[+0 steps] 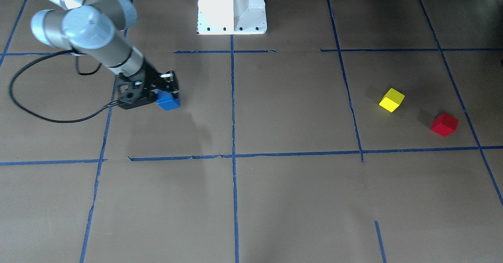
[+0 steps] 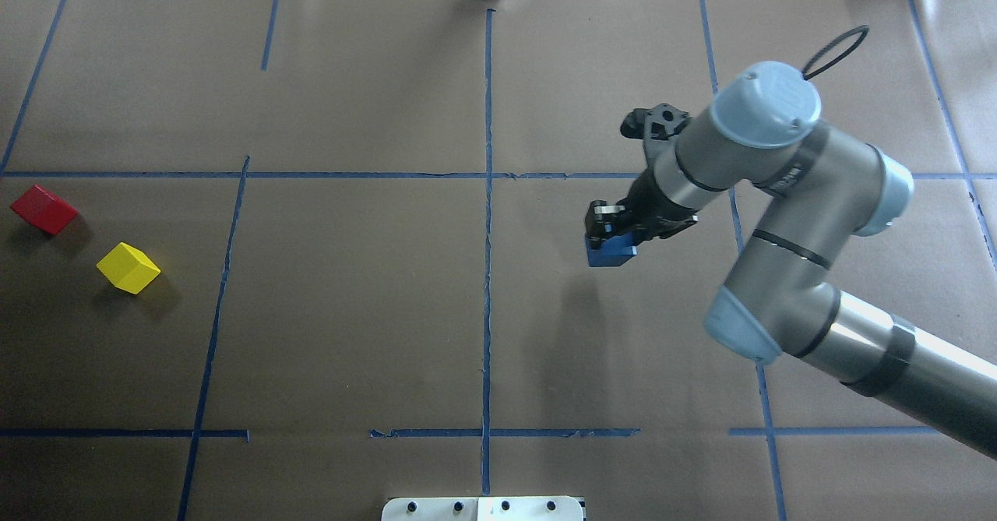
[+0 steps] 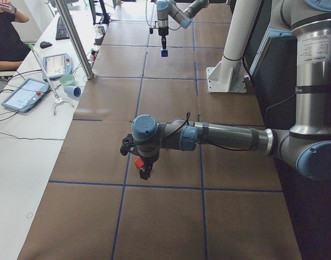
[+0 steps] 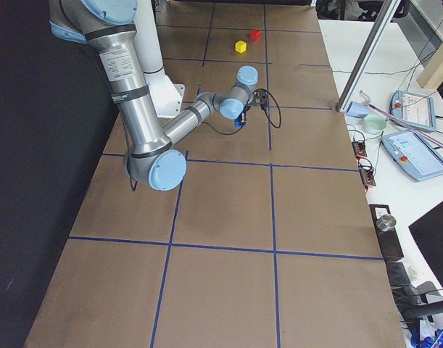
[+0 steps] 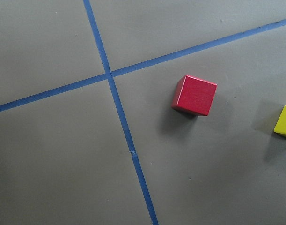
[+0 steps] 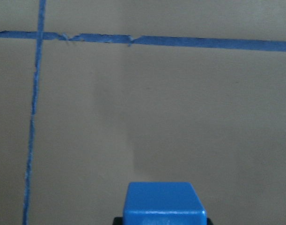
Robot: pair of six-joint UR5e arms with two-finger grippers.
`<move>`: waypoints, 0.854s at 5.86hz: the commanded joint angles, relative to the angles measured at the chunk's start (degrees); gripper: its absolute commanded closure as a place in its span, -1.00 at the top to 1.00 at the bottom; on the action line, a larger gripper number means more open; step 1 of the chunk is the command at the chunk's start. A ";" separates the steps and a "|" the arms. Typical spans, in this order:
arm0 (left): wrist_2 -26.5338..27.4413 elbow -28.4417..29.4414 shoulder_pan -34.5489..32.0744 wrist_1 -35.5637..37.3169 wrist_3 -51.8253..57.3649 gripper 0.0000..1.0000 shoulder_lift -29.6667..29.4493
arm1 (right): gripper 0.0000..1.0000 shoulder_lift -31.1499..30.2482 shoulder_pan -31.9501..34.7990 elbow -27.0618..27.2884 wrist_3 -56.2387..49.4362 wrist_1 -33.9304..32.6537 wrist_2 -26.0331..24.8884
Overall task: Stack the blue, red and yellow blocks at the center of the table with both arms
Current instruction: 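Carry the blue cube with the right gripper to the table center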
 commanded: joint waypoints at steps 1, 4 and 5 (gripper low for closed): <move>-0.02 0.04 0.00 0.00 -0.38 1.00 0.06 | -1.00 14.87 -4.40 -11.35 9.93 -3.97 -5.54; -2.98 0.13 0.00 0.18 -0.38 1.00 -0.03 | -1.00 19.50 -6.62 -18.80 9.35 -3.96 -10.58; -3.97 0.04 0.00 0.18 -0.46 1.00 0.06 | -0.98 19.77 -7.06 -18.89 8.12 -4.05 -10.66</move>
